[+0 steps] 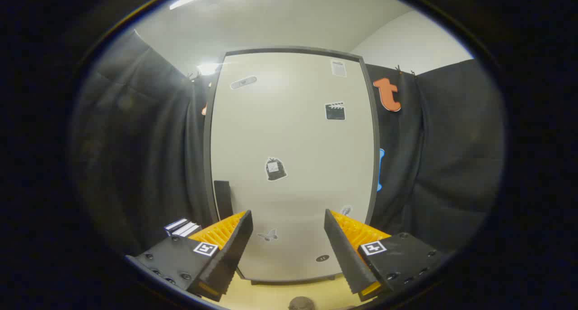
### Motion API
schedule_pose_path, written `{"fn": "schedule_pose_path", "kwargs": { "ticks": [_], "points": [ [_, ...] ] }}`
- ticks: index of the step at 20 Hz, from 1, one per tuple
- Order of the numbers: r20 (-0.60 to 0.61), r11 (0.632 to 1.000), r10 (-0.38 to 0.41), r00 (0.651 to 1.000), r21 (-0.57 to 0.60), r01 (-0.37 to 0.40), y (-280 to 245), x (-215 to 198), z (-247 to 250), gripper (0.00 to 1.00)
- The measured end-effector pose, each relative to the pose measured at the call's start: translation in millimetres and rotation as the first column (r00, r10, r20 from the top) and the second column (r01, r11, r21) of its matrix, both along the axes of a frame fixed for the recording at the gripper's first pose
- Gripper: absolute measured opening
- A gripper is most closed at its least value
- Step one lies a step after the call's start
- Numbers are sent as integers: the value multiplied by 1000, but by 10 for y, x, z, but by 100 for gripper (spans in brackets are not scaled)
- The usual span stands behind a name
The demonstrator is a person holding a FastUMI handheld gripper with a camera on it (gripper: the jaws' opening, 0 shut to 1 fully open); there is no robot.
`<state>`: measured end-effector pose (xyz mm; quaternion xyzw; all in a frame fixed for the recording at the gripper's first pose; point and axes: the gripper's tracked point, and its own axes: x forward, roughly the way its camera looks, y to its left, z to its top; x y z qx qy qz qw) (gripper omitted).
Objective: Open the shoe cabinet door, grab the shoes and put them into the shoe cabinet, then close the shoe cabinet door.
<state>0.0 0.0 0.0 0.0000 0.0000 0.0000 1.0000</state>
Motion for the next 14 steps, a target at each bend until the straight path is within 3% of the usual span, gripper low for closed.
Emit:
{"fn": "schedule_pose_path", "kwargs": {
  "ticks": [14],
  "points": [
    [1,1000,-3,1000,8,3,-44,-1,34,92]
  ]
}}
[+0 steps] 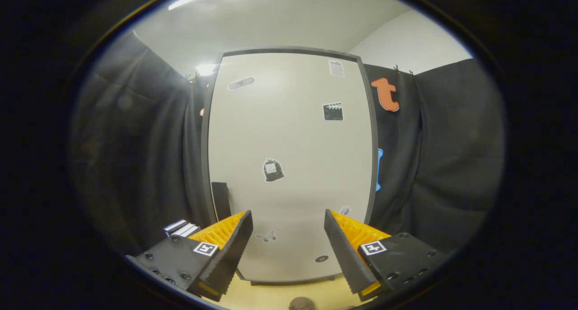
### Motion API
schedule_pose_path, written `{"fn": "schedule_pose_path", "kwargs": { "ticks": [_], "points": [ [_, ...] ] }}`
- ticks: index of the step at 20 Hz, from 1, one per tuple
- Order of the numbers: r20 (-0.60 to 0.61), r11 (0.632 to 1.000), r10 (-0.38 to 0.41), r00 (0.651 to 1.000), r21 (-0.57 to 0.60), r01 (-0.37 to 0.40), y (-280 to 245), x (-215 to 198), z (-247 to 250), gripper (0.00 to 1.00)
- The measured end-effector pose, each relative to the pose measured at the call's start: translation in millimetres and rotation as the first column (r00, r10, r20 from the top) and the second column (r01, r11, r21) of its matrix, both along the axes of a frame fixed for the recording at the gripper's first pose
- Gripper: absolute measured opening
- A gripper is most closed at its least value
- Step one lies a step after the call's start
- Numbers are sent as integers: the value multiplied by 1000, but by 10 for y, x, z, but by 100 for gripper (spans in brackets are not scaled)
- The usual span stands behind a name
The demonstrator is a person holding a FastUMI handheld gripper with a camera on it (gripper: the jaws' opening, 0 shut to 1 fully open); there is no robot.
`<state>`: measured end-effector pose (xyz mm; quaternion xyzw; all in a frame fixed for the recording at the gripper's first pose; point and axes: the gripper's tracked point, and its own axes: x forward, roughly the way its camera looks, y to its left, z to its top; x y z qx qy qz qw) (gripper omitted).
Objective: Open the shoe cabinet door, grab the shoes and put them into the shoe cabinet, then close the shoe cabinet door.
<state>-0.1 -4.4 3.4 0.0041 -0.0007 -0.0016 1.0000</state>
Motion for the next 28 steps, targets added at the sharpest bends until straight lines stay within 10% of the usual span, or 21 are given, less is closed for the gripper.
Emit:
{"fn": "schedule_pose_path", "kwargs": {
  "ticks": [23,28],
  "points": [
    [-39,997,69,997,48,-67,1255,1044,-663,92],
    [-36,998,51,998,44,-49,1316,1163,-717,66]
  ]
}}
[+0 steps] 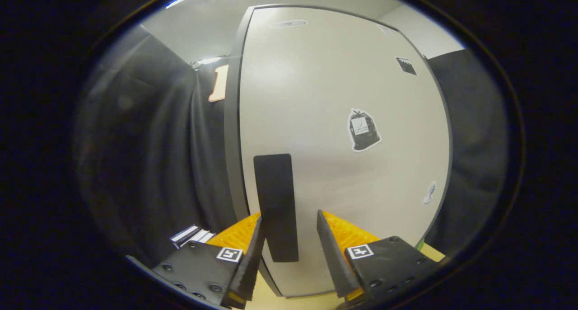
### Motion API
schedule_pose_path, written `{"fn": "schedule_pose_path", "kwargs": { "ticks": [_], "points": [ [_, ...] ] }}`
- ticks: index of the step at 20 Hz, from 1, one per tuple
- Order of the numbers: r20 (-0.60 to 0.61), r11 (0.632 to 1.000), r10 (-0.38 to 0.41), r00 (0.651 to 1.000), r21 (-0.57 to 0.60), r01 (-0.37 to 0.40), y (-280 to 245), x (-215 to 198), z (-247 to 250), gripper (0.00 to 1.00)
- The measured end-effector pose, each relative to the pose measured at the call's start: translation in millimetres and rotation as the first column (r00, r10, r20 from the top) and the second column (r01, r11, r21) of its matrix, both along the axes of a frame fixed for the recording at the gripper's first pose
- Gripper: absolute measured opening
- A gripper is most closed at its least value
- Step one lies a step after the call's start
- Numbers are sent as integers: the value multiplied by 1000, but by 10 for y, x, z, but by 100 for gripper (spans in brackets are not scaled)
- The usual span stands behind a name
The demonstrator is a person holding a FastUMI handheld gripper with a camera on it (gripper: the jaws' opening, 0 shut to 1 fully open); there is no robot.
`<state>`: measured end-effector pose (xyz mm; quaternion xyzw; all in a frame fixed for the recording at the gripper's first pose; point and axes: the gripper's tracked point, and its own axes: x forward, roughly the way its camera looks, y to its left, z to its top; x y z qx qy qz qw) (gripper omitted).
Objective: Open the shoe cabinet door, grab the shoes and put them into the shoe cabinet, then close the shoe cabinet door.
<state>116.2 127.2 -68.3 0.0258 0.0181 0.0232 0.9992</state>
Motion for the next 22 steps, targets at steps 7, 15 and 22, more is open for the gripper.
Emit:
{"fn": "schedule_pose_path", "kwargs": {
  "ticks": [7,15,22],
  "points": [
    [9,1000,-15,1000,-25,15,58,-3,18,30],
    [-35,1000,29,999,-12,-29,43,-163,23,11],
    [-63,989,147,987,10,-146,-219,-742,33,11]
  ]
}}
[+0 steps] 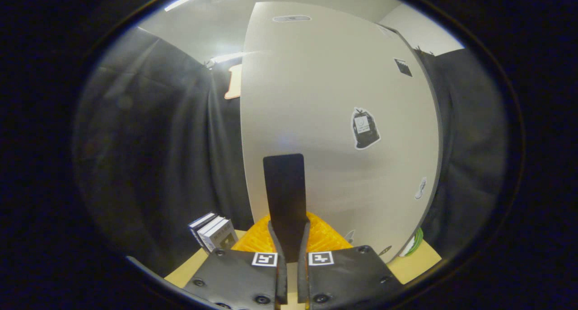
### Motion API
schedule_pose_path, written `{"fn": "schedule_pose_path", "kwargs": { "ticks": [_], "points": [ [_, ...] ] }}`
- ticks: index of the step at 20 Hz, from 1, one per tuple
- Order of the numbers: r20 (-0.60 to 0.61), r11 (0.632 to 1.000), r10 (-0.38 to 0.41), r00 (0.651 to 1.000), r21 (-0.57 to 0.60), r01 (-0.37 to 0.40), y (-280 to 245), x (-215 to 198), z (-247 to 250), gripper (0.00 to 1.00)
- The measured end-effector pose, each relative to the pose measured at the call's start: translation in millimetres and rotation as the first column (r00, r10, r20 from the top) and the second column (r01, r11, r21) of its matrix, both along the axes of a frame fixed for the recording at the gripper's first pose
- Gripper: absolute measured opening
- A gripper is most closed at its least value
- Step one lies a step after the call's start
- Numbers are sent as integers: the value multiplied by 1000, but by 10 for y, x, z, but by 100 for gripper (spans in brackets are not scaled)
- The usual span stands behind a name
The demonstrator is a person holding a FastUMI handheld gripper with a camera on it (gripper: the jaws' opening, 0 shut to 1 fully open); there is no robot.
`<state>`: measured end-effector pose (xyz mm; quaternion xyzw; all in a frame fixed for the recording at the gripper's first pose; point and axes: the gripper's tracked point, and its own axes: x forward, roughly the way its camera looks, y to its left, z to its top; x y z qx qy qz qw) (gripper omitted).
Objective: Open the shoe cabinet door, grab the shoes and put them into the shoe cabinet, then close the shoe cabinet door.
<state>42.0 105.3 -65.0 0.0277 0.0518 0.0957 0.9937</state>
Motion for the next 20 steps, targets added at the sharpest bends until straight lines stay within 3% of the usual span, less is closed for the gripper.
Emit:
{"fn": "schedule_pose_path", "kwargs": {
  "ticks": [12,20],
  "points": [
    [-42,977,212,976,5,-212,-944,-871,42,10],
    [-63,982,188,980,-4,-189,-1613,-1127,86,10]
  ]
}}
